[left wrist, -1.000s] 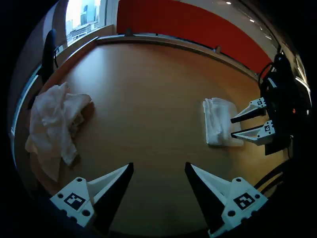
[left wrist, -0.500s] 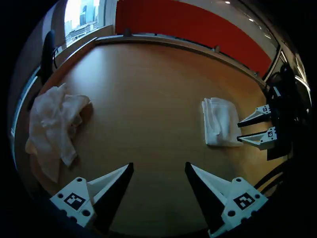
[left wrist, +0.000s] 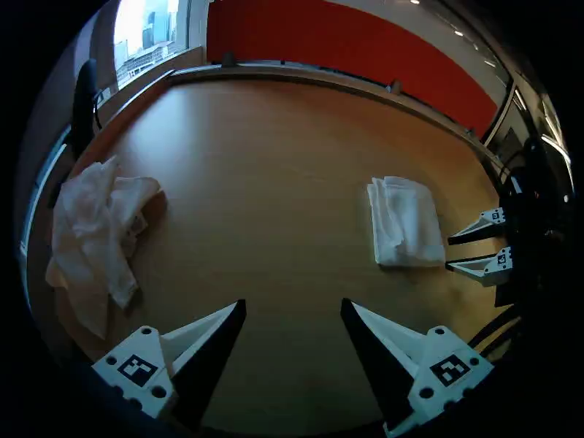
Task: Fold towel
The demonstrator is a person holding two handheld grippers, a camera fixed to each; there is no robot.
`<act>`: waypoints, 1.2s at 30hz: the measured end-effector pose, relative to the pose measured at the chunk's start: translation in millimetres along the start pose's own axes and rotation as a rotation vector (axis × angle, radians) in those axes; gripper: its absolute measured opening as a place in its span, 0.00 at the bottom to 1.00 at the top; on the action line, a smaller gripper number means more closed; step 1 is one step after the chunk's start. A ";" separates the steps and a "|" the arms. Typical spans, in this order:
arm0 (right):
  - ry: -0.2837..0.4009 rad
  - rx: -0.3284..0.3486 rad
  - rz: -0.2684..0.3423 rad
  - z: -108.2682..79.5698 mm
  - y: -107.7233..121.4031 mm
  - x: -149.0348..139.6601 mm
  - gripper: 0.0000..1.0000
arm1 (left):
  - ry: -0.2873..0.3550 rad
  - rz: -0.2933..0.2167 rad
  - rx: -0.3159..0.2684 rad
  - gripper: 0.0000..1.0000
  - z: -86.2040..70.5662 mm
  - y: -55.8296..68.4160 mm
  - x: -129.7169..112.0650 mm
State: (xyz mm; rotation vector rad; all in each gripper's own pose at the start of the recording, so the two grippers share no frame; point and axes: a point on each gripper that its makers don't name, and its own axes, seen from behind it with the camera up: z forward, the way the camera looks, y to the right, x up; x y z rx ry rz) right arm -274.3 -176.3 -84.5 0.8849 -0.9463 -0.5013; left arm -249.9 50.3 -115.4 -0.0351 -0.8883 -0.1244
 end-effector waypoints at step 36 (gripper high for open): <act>0.061 -0.100 0.099 14.5 1.7 -15.0 0.06 | -0.002 0.009 -0.006 0.97 -0.9 1.4 -3.7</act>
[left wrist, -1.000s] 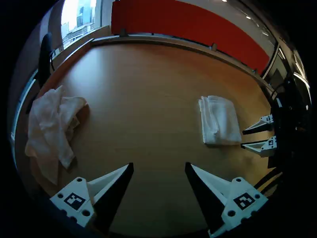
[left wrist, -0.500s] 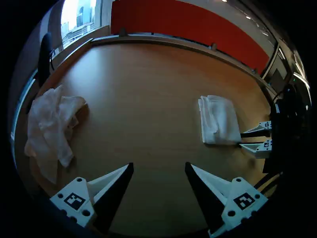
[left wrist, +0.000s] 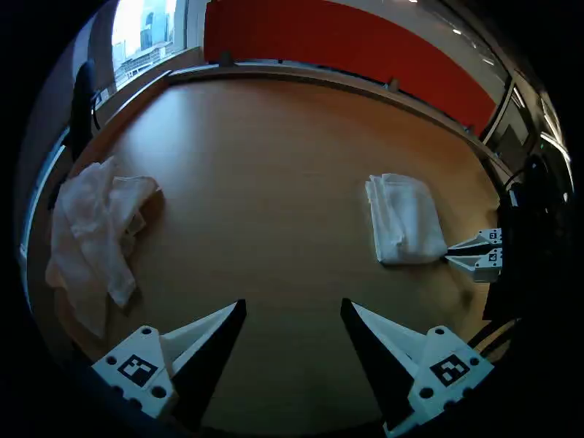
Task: Fold towel
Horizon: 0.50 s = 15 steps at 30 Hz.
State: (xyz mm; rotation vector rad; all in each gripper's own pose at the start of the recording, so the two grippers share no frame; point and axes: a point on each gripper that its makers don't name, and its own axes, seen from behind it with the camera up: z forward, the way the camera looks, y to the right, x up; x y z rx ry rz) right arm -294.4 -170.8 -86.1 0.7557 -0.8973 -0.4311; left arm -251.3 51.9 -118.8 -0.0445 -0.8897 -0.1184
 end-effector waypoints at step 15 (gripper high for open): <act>0.107 -0.037 -0.041 -36.5 30.0 84.0 0.05 | 0.034 0.015 -0.018 0.96 -1.5 5.7 12.4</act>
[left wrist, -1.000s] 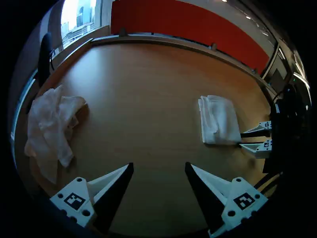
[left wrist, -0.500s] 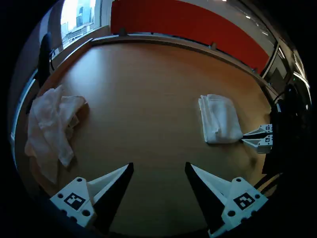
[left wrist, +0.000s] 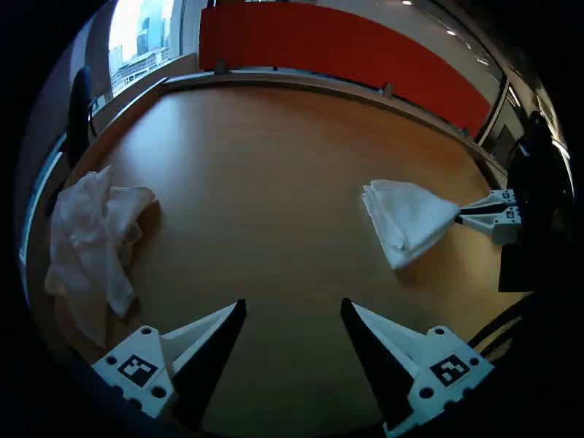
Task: Fold towel
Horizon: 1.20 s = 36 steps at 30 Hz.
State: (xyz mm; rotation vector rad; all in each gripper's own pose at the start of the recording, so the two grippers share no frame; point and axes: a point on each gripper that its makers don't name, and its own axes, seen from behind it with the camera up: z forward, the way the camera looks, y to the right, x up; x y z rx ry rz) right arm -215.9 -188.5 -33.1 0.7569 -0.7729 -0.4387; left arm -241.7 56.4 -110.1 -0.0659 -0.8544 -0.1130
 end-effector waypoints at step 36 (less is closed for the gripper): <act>0.085 -0.155 -0.006 -106.6 155.1 68.9 0.05 | 0.083 0.061 -0.055 0.97 -8.4 37.1 52.4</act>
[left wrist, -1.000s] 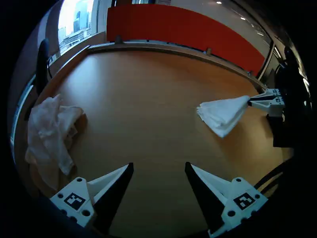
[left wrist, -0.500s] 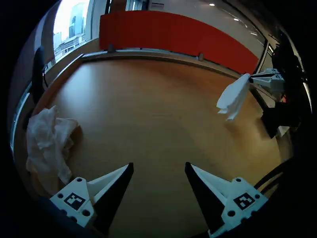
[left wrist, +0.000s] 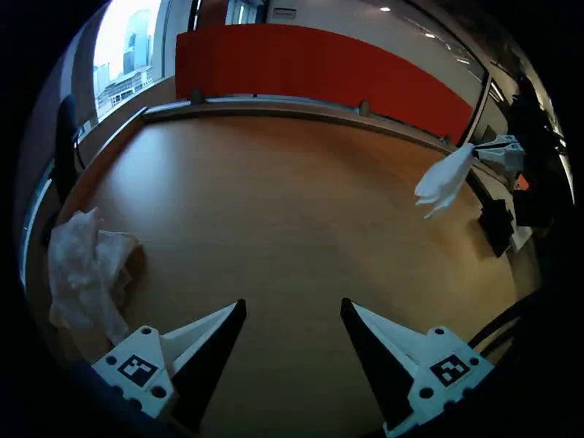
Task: Fold towel
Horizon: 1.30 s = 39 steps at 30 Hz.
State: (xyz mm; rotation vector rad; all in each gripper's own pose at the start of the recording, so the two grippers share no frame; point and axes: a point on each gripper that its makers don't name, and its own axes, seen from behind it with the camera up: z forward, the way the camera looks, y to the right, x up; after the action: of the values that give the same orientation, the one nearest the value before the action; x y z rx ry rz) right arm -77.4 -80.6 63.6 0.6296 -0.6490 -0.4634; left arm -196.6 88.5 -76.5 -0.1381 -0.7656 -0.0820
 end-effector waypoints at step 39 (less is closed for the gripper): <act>-0.205 -0.177 0.115 -56.4 200.9 -122.7 0.05 | -0.027 -0.009 0.049 0.97 -4.3 13.6 -4.5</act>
State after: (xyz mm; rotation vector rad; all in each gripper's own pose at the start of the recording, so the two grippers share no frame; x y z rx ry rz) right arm -85.9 156.5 111.6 0.3776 -0.8244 -0.4753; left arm -195.2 101.4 -83.9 -0.0891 -0.7949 -0.0703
